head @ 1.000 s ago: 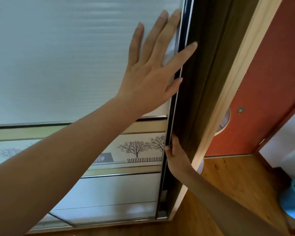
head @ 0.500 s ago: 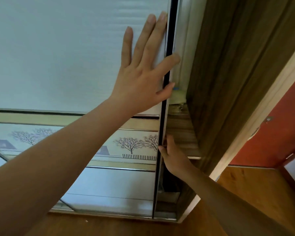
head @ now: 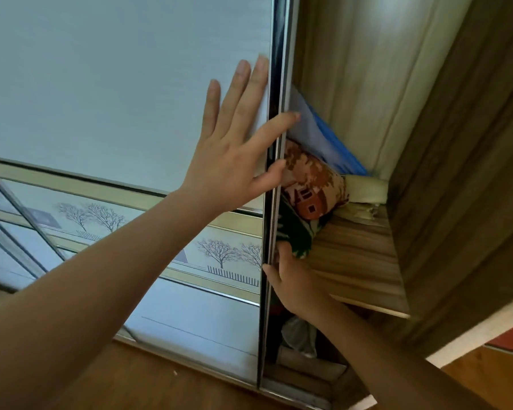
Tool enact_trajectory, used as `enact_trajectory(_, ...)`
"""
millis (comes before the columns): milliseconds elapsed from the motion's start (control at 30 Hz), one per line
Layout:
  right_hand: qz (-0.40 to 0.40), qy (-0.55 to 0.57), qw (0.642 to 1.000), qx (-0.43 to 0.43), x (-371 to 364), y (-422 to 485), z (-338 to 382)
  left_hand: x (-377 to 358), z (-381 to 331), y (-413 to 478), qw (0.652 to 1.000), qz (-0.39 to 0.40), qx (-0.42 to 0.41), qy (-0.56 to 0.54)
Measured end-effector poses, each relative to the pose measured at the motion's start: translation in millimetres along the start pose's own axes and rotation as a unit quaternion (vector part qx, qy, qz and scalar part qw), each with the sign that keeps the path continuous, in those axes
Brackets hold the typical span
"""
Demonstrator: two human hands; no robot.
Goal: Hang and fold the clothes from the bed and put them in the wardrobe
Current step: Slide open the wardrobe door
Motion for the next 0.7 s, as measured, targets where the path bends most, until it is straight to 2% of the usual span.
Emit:
enact_trajectory(167, 0.007, -0.105, 0.994, 0.037, -16.9, 25.2, 27.9, -1.5, 41.9, -15.9, 1.0, 0.003, -0.003, 0.0)
enact_trajectory(400, 0.019, -0.246, 0.963, 0.112, -44.0, 54.9, 64.9, 0.6, 89.4, -37.4, 0.999, 0.031, 0.008, 0.009)
enact_trajectory(500, 0.03, -0.26, 0.957, 0.127, -57.1, 66.6, 78.7, 3.1, 106.7, -47.1, 0.999, 0.04, 0.023, 0.016)
enact_trajectory(700, 0.06, -0.195, 0.971, 0.122, -81.8, 99.0, 103.6, 10.8, 141.5, -68.3, 0.996, 0.061, 0.053, 0.029)
Point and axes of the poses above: each hand's wrist, its own y-axis towards the middle knuckle, its own x-axis out of the back of the hand, z = x × y, the point moved 5 cm from there along y, towards the middle knuckle, and after that the axes turned 7 degrees about y, right-handed, at the moved point
